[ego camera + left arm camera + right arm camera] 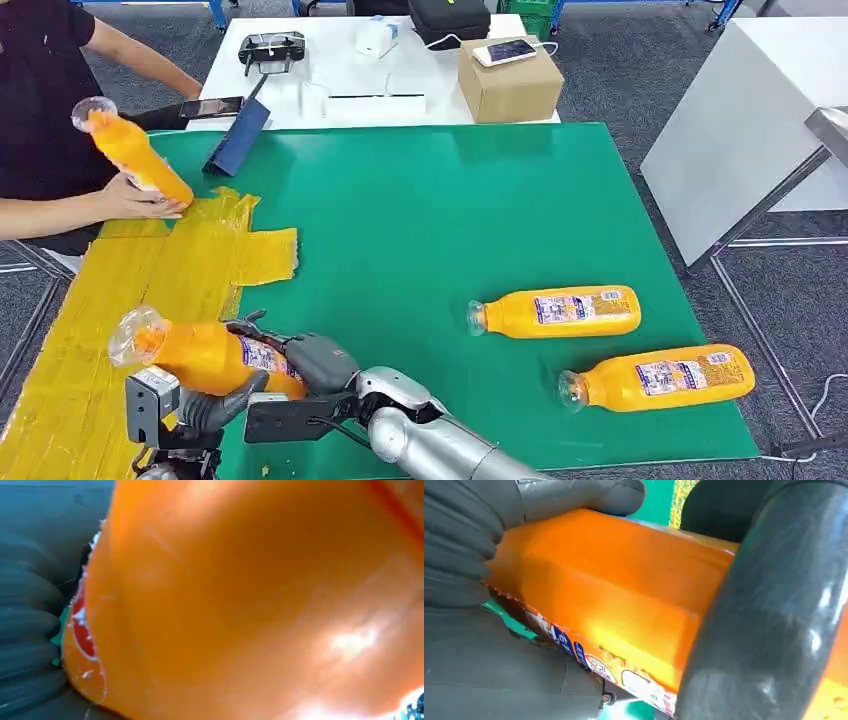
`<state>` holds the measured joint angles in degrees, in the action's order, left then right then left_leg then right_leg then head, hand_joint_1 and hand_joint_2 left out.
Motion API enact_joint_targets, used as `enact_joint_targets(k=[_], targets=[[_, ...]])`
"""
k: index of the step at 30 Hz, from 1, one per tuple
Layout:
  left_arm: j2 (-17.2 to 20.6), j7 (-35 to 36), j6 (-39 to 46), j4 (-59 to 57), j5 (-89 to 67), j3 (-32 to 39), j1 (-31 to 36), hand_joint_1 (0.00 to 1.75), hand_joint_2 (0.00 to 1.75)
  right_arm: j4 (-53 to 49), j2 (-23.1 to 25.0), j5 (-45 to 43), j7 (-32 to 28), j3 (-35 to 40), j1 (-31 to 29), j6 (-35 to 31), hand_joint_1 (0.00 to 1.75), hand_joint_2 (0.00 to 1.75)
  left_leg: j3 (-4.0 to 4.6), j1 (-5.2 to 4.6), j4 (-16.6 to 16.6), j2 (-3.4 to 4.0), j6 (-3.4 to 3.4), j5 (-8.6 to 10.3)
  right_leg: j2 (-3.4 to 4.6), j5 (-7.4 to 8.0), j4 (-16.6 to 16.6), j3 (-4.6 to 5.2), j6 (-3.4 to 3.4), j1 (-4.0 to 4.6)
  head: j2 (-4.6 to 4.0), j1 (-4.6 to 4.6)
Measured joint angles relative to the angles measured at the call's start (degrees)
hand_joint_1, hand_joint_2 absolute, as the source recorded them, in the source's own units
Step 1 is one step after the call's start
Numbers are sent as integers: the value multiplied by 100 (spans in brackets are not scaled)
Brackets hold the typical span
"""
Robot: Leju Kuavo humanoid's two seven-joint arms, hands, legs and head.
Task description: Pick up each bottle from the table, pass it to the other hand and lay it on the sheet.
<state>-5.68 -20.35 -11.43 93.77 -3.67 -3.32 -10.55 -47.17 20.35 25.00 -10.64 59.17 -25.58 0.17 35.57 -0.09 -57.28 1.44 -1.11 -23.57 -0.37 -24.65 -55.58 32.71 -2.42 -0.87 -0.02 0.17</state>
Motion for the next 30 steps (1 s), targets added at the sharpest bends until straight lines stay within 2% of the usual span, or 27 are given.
enact_joint_targets(k=[2,3,4,5,6,7,11,15,18,22,27,30], targets=[[-22,-7,-7,0,4,9,-7,175,175,22,0,4,-13,0,-7,-4,168,175,0,0,0,0,0,0,0,0,0,0,0,0,0,2],[-28,-9,-9,0,4,13,-10,175,175,26,0,18,-15,0,-7,-11,124,175,0,0,0,0,0,0,0,0,0,0,0,0,0,2],[-33,-18,-20,0,4,19,-12,175,175,33,0,20,-15,0,-8,-17,7,175,1,-1,0,0,0,0,0,0,0,1,0,-1,0,0],[-35,-24,-26,0,9,24,-12,175,175,39,0,30,-15,0,-8,-22,0,175,1,-1,0,0,0,0,0,0,0,1,0,-1,0,2],[-37,-31,-35,0,11,28,-12,175,175,44,2,46,-15,-2,-7,-28,0,175,1,-1,0,0,0,0,0,0,0,1,0,-1,0,0],[-37,-37,-37,0,11,33,-11,175,175,48,2,65,-11,-2,-5,-37,0,0,1,-1,0,0,0,0,0,0,1,1,0,-1,0,0],[-61,-52,-4,0,-35,90,0,175,175,79,-2,221,59,-4,64,-239,0,0,1,0,0,0,0,0,0,0,1,8,0,-1,0,2],[-66,-162,586,61,-954,109,42,175,175,-88,-88,396,140,-147,317,-540,0,0,3,0,0,-1,0,0,-1,0,0,7,0,-1,0,0],[-79,-243,1145,149,-1639,161,129,175,175,-753,-334,590,284,-426,690,-625,0,0,5,-1,0,-5,0,0,-2,0,0,1,0,-1,0,2],[-78,-286,1298,214,-1784,363,255,175,175,-1402,-603,734,387,-680,1100,-564,0,0,9,-3,0,-7,0,-1,-2,1,0,1,-1,-1,0,-2],[-98,-315,1318,249,-1852,439,302,175,175,-1830,-741,767,402,-802,1307,-542,0,0,9,-1,0,-7,0,-1,-2,1,0,3,-1,0,0,2],[-111,-415,1850,262,-2431,568,316,175,175,-2169,-902,785,345,-970,1459,-658,0,0,8,-1,0,-6,0,0,-3,0,0,3,-1,0,0,2]])
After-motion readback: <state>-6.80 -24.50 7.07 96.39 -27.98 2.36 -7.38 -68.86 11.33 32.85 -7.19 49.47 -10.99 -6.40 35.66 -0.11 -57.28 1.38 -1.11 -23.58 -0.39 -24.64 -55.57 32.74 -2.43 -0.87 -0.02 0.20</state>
